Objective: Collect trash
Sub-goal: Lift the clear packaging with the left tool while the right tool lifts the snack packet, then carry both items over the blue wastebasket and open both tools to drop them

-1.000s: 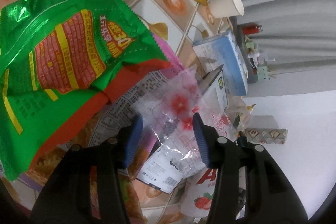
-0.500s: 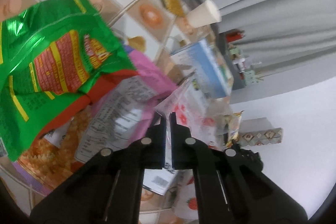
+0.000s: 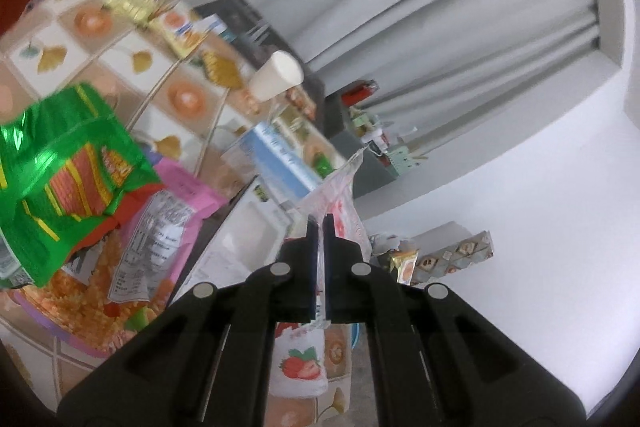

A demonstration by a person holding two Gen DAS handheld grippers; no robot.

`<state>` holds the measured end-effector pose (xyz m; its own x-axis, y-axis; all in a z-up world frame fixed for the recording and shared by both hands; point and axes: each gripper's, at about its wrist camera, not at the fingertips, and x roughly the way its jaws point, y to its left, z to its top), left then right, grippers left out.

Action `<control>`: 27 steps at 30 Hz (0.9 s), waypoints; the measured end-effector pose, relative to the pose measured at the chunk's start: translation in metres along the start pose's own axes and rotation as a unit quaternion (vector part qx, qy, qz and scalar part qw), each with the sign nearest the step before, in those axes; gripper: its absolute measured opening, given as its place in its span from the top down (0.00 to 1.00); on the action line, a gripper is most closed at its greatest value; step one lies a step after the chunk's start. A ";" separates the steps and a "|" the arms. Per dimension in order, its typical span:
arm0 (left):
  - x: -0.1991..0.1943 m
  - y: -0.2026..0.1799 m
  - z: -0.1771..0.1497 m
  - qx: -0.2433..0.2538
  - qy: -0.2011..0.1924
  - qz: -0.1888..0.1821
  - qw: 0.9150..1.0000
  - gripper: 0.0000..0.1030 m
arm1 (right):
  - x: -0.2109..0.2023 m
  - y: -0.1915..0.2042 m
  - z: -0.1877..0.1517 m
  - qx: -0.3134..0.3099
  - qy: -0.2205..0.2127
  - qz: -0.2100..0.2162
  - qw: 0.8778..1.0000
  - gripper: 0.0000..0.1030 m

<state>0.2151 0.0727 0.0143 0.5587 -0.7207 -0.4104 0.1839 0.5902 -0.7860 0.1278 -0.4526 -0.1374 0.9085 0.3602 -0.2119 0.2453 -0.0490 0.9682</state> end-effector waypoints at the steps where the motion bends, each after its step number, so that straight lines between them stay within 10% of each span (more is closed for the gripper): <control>1: -0.002 -0.006 0.000 0.007 -0.001 -0.002 1.000 0.99 | -0.009 -0.003 -0.001 0.004 -0.005 0.009 1.000 0.96; 10: 0.004 -0.090 -0.020 0.092 0.010 -0.043 0.995 0.99 | -0.077 -0.021 0.001 0.025 -0.055 0.057 0.997 0.96; 27: 0.166 -0.234 -0.133 0.189 0.167 -0.091 0.963 0.99 | -0.189 -0.074 0.041 0.068 -0.159 0.081 0.982 0.96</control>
<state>0.1577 -0.2329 0.0685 0.2099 -0.8647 -0.4564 0.5718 0.4872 -0.6601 -0.0486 -0.5552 -0.1742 0.9937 0.0297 -0.1085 0.1124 -0.2135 0.9705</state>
